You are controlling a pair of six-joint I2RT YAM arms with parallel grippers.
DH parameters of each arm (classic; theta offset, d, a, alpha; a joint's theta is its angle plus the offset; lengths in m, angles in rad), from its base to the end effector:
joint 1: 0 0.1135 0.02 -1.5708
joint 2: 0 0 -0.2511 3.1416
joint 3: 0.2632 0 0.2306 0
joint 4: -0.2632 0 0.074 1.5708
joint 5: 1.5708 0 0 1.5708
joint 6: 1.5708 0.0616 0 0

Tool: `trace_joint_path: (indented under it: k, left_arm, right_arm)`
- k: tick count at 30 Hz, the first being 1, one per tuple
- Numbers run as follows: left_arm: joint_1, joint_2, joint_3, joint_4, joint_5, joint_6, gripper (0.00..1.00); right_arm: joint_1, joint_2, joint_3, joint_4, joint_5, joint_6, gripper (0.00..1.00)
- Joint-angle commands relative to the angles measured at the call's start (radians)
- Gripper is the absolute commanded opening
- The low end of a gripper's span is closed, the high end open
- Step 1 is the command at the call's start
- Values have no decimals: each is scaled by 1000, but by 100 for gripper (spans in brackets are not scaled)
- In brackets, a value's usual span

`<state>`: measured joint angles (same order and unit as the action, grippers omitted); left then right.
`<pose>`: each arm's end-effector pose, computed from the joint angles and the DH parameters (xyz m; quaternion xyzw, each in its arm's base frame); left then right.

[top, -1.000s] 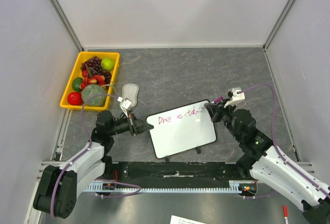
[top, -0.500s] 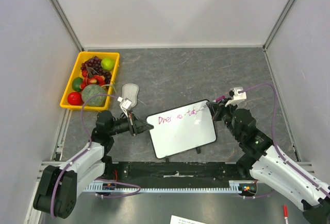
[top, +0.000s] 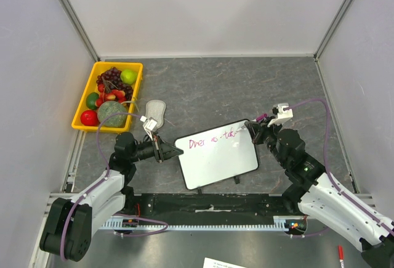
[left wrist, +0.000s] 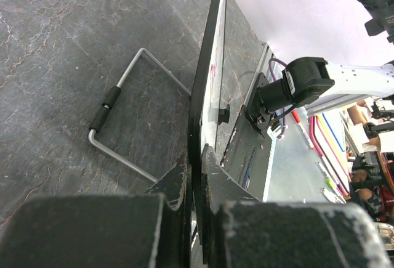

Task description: Write a sentence on the whiteboard

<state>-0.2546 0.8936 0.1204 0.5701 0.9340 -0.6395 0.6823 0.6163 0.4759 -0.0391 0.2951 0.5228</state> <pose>0.1542 -0.0913 0.1743 0.1468 0.7338 -0.5586 0.3578 0.1469 0.0963 0.2632 0.0334 0.7644 0.2663 0.5862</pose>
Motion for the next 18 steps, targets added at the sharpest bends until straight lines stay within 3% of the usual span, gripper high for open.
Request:
trace_joint_path:
  k: [1, 18]
  left_arm:
    - [-2, -10, -1, 22, -11, 75, 2]
    - [-2, -13, -2, 20, -11, 77, 2]
  right_arm:
    - [-3, -6, 24, 30, -28, -9, 0]
    - [-4, -33, -46, -19, -44, -10, 0]
